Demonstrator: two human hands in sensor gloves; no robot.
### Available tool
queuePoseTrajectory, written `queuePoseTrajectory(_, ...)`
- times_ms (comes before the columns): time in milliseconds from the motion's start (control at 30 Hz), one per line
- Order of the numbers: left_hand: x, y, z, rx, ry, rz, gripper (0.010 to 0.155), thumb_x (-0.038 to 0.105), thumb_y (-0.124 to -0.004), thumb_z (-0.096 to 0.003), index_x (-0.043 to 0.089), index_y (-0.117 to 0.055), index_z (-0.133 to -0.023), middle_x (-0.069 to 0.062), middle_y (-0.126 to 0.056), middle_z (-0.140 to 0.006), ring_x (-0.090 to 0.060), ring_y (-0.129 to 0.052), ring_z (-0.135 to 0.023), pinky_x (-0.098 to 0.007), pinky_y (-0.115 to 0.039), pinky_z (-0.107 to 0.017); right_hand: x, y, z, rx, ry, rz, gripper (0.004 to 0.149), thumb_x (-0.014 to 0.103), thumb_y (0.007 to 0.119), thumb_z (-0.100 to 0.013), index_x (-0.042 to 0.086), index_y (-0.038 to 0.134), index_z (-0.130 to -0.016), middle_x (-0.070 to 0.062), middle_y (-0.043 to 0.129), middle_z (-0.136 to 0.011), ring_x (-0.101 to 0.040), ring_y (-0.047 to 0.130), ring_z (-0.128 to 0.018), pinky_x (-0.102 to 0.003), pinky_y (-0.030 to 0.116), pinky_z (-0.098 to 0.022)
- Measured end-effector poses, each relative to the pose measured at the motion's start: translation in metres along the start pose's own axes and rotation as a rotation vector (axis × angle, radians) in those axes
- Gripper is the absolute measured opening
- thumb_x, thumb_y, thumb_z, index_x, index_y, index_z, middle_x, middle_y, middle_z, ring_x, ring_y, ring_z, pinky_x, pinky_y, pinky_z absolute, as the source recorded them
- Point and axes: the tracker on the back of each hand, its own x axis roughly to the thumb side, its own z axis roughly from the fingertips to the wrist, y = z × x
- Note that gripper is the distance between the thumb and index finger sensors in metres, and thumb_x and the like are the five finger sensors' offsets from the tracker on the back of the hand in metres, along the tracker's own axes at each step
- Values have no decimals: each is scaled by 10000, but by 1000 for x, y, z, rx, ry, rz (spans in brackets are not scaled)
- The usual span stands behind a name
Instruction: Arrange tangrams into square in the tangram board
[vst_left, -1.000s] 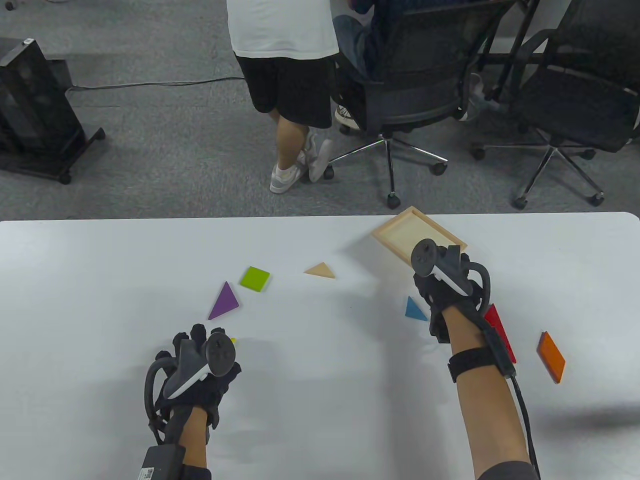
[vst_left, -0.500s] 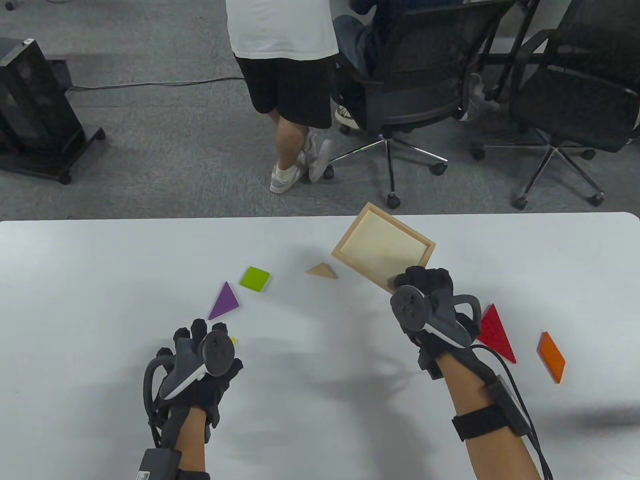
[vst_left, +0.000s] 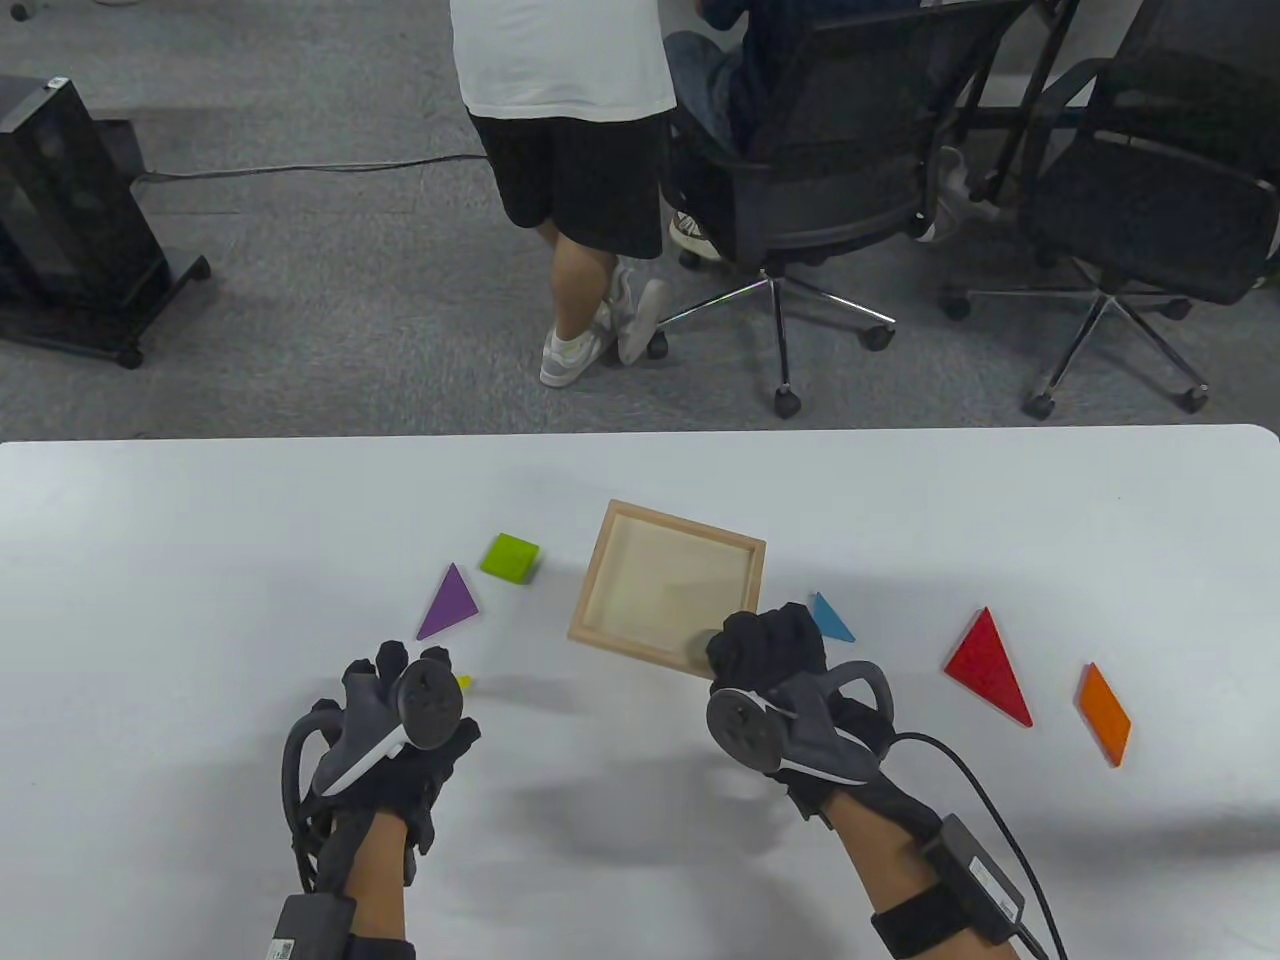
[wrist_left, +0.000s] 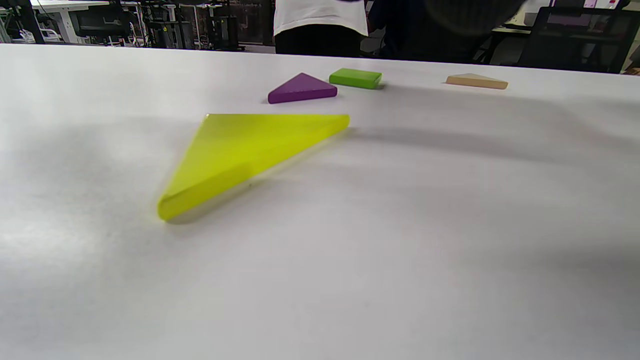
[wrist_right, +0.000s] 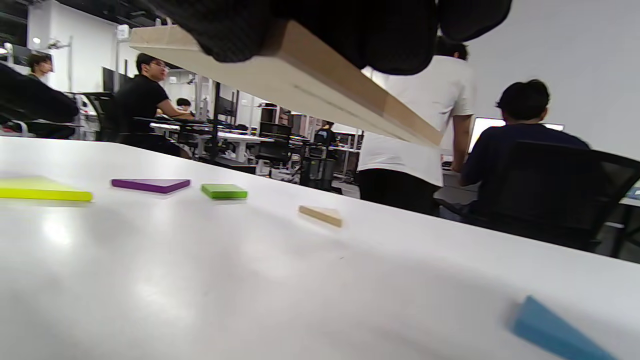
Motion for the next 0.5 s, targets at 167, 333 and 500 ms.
queuePoseTrajectory(167,0,-3,-2,-13,1,0,806,522,-616,-540,145,-292,-1173,-322,-219,-1186,-671,-319,-1042,-830,-398,-625,4,16,-1,49,-44,-15,459,318,704,-505,126,686,-923,-109,628,-1021,-421,647,-891,-683,425,-800)
queuePoseTrajectory(333,0,-5,-3,-20,-3,1,802,522,-614,-541,147,-291,-1173,-321,-218,-1186,-670,-319,-1043,-828,-397,-626,8,31,-1,103,-87,-20,454,305,714,-500,133,695,-920,-98,631,-1024,-415,648,-897,-678,428,-802)
queuePoseTrajectory(500,-3,-7,-4,-32,3,2,803,522,-614,-541,146,-291,-1173,-323,-219,-1184,-671,-316,-1041,-828,-394,-626,10,43,-1,144,-118,25,453,291,722,-489,142,704,-916,-87,641,-1024,-406,660,-902,-673,439,-802)
